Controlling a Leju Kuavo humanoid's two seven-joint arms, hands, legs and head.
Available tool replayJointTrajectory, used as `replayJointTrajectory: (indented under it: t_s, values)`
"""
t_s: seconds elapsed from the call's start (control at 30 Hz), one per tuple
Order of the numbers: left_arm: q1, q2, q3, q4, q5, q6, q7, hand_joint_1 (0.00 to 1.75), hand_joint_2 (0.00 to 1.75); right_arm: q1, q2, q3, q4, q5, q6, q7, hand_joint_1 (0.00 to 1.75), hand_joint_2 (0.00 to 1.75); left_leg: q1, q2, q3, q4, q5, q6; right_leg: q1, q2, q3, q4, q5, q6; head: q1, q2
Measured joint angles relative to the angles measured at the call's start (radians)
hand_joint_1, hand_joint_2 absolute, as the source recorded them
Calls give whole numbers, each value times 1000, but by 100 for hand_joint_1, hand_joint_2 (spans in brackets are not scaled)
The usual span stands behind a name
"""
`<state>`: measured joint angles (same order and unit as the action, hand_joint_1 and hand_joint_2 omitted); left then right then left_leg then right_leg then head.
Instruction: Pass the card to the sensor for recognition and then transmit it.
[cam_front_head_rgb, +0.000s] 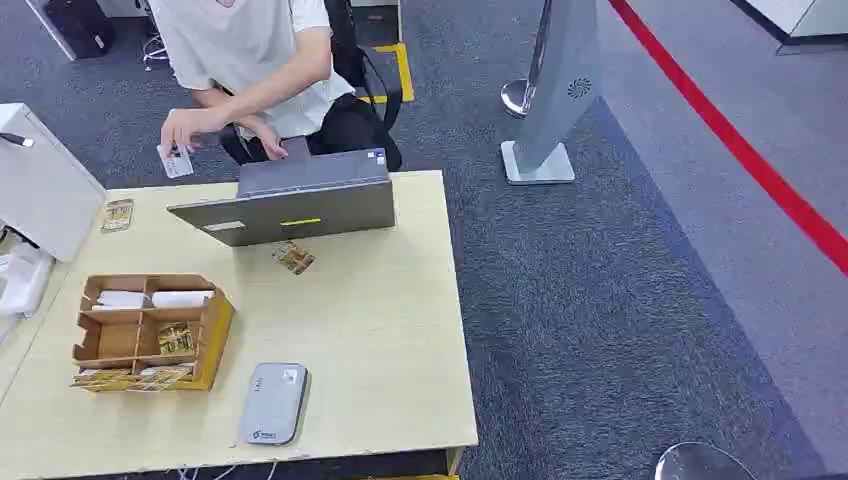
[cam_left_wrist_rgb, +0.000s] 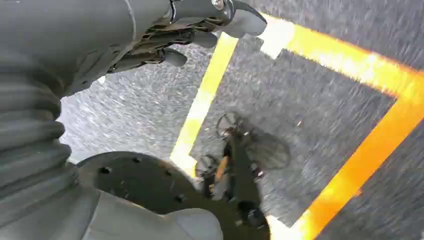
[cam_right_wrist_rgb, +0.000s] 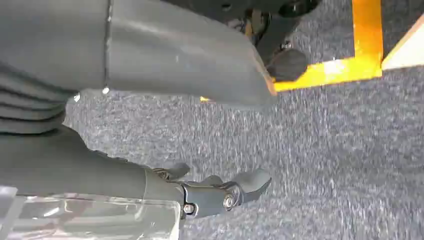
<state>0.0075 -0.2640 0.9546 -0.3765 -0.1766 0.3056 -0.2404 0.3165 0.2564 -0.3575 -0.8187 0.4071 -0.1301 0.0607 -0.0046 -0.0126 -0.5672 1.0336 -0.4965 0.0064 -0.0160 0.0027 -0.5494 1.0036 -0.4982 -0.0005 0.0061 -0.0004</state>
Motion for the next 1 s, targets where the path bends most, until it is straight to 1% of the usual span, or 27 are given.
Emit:
replayJointTrajectory:
  t_s: [0.1,0.2,0.23,0.37,0.47,0.57,0.73,0.83,0.87,0.9,0.93,1.0]
  values:
    - [-13,-17,77,0,10,40,-58,0,175,12,18,-20,-30,17,-14,9,0,0,0,0,0,0,0,0,0,0,0,0,0,0,0,0]
    - [-18,-22,145,0,29,87,-131,0,175,18,33,-37,-48,31,-29,16,0,0,0,1,0,0,0,0,0,1,0,0,0,0,-1,0]
    - [-19,-23,160,0,38,106,-157,0,175,19,38,-43,-52,34,-36,17,0,175,0,1,0,0,0,0,0,1,-1,0,0,0,0,0]
    - [-13,-26,168,-33,92,177,-243,0,175,17,52,-67,-55,53,-54,10,0,175,0,1,0,0,0,0,0,1,1,0,0,0,0,0]
    - [6,-27,167,-87,141,207,-274,0,175,17,57,-75,-55,63,-62,4,0,175,0,1,0,0,0,0,0,1,1,0,0,0,0,0]
    - [32,-31,162,-168,199,232,-292,0,175,17,60,-89,-57,71,-63,-3,0,175,0,1,0,0,0,0,0,1,1,0,0,0,-1,0]
    - [78,-37,133,-305,283,260,-308,0,175,18,66,-111,-65,95,-59,-10,0,175,1,1,0,0,0,0,0,1,1,0,0,0,-1,0]
    - [122,-36,110,-411,343,279,-318,0,175,19,68,-124,-69,109,-52,-13,0,175,3,1,0,-1,0,0,1,1,0,0,-1,0,0,0]
    - [159,-35,89,-518,387,290,-326,0,175,20,70,-138,-78,129,-42,-17,0,175,4,1,0,0,-2,-2,3,2,1,0,-1,0,-1,0]
    - [200,-46,60,-622,455,319,-358,0,175,23,76,-154,-86,161,-24,-24,0,175,6,2,1,1,-3,-4,5,2,0,0,-1,-1,2,0]
    - [232,-52,38,-727,577,359,-400,0,175,26,77,-173,-94,203,-3,-33,0,175,6,2,2,1,-3,-4,4,3,0,-1,-1,-1,7,0]
    - [260,-51,28,-845,713,388,-441,0,175,30,77,-195,-99,234,10,-42,0,175,3,0,1,0,-2,-1,1,1,0,0,-3,1,0,0]
